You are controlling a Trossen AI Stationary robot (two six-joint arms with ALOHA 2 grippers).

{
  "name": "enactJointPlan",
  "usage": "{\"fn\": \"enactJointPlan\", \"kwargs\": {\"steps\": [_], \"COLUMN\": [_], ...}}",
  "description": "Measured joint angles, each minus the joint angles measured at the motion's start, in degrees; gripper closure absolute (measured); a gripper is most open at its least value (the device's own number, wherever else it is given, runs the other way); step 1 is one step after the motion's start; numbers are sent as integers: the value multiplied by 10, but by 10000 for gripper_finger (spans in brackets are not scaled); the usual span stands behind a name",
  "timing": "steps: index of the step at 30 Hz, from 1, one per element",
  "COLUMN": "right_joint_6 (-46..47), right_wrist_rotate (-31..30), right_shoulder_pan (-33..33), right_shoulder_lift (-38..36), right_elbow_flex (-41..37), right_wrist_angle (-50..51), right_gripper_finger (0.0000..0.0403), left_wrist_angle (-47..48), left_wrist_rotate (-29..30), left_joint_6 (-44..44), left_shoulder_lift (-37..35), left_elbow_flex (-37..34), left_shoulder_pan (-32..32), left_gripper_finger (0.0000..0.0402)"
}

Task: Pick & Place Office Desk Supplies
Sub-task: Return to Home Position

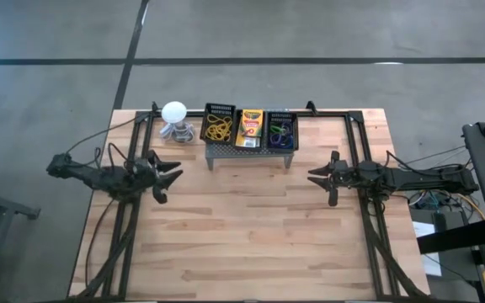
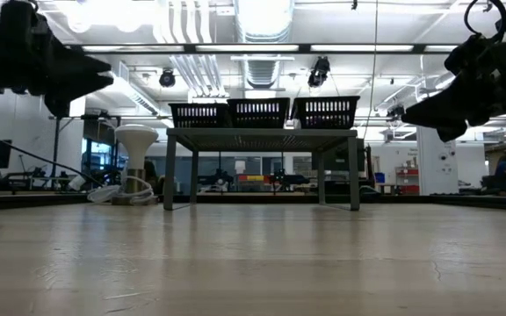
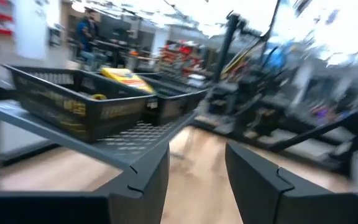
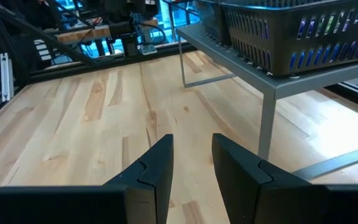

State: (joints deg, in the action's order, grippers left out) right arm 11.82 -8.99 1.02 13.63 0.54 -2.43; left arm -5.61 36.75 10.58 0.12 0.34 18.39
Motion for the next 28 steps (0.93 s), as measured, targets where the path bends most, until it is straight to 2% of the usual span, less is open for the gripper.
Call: {"fn": "enactJointPlan", "kwargs": {"steps": [3,6,28], "right_joint_6": [0,0,0], "right_wrist_rotate": [0,0,0], "right_shoulder_pan": [0,0,0], "right_shoulder_lift": [0,0,0], "right_elbow_flex": [0,0,0], "right_wrist_angle": [2,2,3], "right_gripper_finger": [301,304,312], "left_wrist_angle": [21,21,23], "left_wrist_rotate": [28,32,32], "left_joint_6": [-51,-70,-72], "left_shoulder_lift": [0,1,1], "left_elbow_flex": [0,0,0], "left_shoulder_pan": [0,0,0], "left_gripper_finger": [238,238,238]}}
